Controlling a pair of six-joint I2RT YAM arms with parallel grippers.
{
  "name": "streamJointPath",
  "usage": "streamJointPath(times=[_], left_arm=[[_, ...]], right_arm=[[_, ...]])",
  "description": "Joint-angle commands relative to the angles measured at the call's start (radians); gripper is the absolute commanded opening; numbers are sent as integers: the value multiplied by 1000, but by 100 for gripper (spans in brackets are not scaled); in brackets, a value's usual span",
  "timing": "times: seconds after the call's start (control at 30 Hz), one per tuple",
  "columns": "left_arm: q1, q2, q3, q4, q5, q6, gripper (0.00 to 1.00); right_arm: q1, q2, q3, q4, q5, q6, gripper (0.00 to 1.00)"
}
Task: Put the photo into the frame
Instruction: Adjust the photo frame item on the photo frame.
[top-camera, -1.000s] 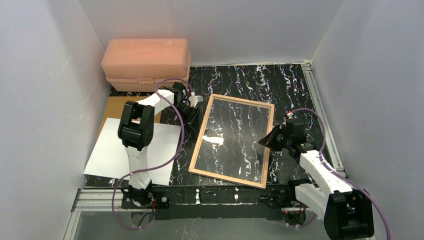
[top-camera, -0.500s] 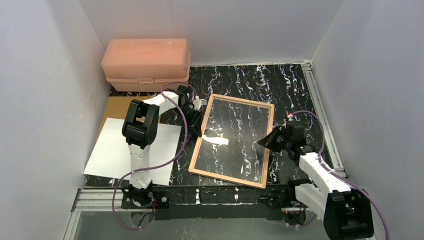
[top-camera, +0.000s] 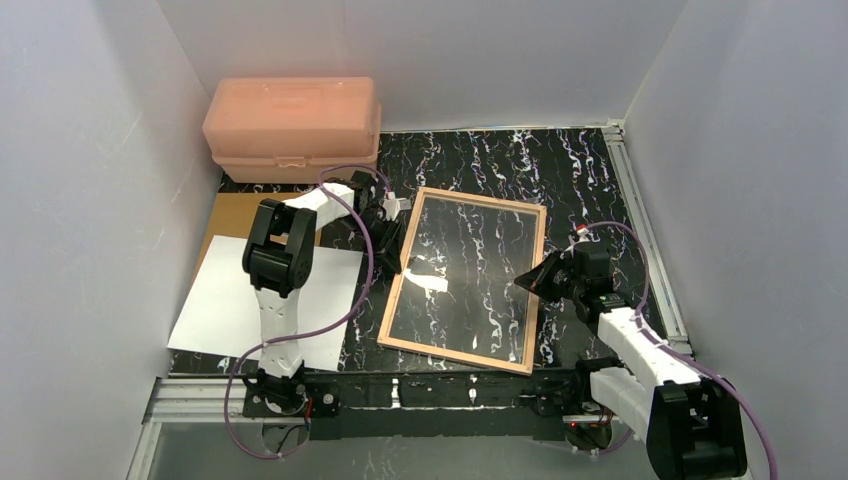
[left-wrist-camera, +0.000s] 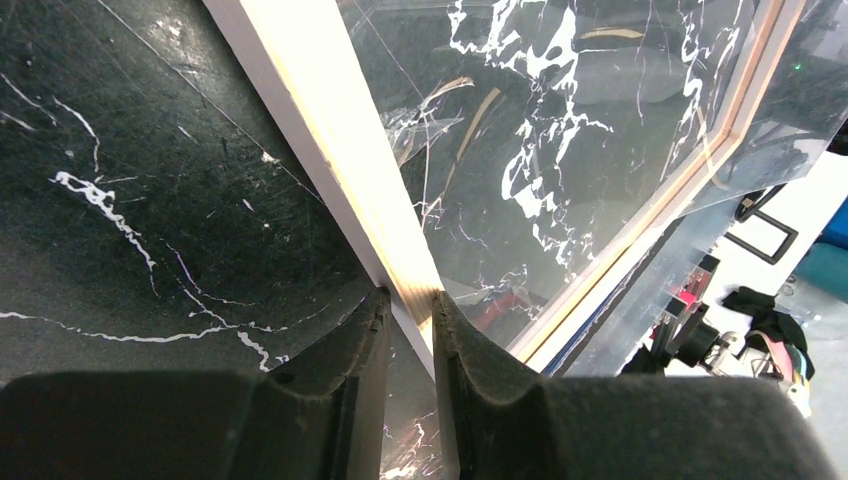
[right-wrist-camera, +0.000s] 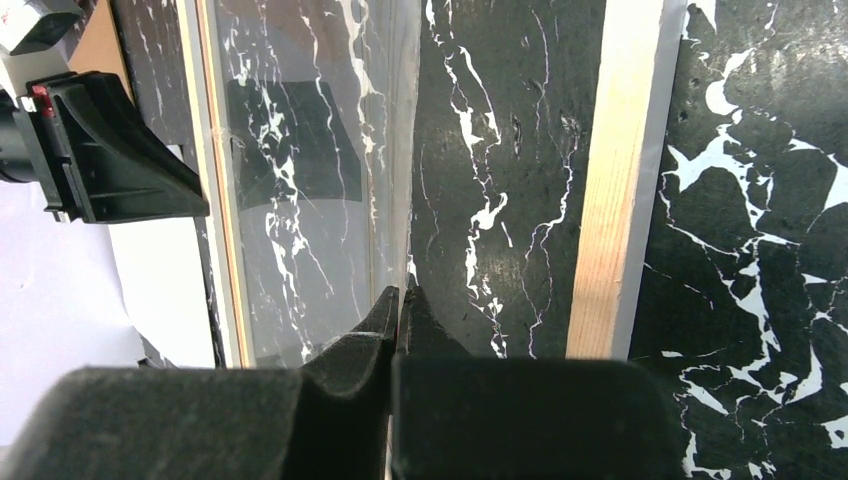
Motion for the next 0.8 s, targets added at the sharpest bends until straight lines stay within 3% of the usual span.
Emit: streamJointPath(times=[0.0,0.77], left_arm=[[-22,11,-49,-10,-37,43,0],[-22,-2,-89,29,-28,36,0]], right_arm=[[4,-32,32,54,1,-2,1],[5,-34,-26,276,-137,251,1]])
